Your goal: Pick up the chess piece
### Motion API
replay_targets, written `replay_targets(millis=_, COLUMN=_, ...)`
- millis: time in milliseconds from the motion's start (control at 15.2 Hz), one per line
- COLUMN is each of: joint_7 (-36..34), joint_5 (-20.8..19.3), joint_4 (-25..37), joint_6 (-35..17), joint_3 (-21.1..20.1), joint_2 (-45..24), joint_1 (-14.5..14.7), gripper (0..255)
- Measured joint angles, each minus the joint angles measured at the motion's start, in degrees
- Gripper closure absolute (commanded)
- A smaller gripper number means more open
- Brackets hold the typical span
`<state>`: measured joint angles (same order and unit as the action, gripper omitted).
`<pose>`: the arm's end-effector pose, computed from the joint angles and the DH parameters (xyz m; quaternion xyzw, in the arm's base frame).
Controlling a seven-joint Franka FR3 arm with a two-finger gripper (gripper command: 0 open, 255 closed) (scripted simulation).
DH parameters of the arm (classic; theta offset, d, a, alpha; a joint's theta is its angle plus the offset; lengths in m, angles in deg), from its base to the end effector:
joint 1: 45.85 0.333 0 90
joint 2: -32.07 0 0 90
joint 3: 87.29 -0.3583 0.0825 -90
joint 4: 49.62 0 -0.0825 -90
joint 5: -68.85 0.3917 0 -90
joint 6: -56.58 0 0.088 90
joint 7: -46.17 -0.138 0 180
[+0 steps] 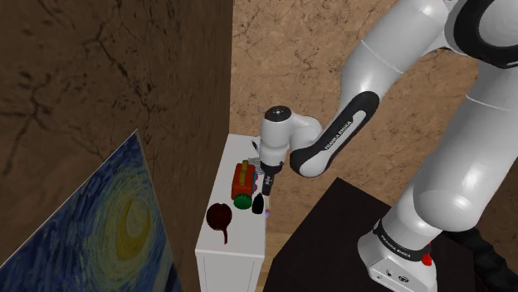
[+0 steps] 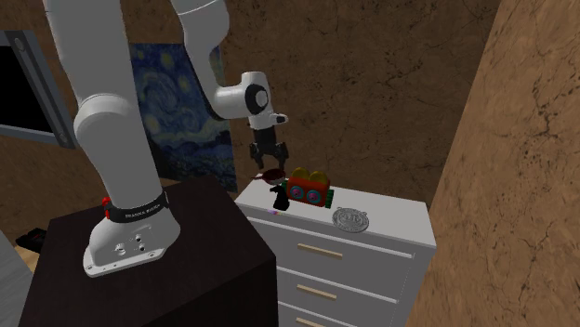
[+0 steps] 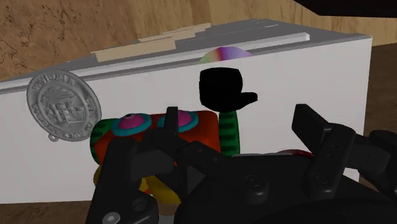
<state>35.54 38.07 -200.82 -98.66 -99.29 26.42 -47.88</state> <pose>0.4199 0.0874 0.2132 0.9666 0.2365 0.0076 0.0984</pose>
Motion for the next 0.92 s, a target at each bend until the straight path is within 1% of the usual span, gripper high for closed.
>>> replay_targets(millis=132, joint_7=-5.00, joint_5=-8.10, joint_4=2.41, joint_6=-2.29, joint_3=2.06, joint_2=-5.47, joint_1=1.12, gripper=0)
replay_targets(millis=264, joint_7=-9.53, joint_5=-15.09, joint_4=5.45, joint_6=-3.85, joint_3=4.52, joint_2=-10.73, joint_1=3.20, gripper=0)
replay_targets(millis=396, joint_7=-12.44, joint_5=-19.00, joint_4=6.95, joint_6=-4.89, joint_3=6.19, joint_2=-13.68, joint_1=4.74, gripper=0)
replay_targets(millis=462, joint_7=-13.42, joint_5=-20.33, joint_4=7.36, joint_6=-5.42, joint_3=6.88, joint_2=-14.65, joint_1=5.17, gripper=0)
replay_targets(millis=858, joint_7=-19.37, joint_5=-26.29, joint_4=10.32, joint_6=-8.07, joint_3=10.31, joint_2=-20.60, joint_1=8.11, gripper=0)
replay_targets(millis=924, joint_7=-19.65, joint_5=-26.70, joint_4=10.45, joint_6=-8.31, joint_3=10.60, joint_2=-20.93, joint_1=8.20, gripper=255)
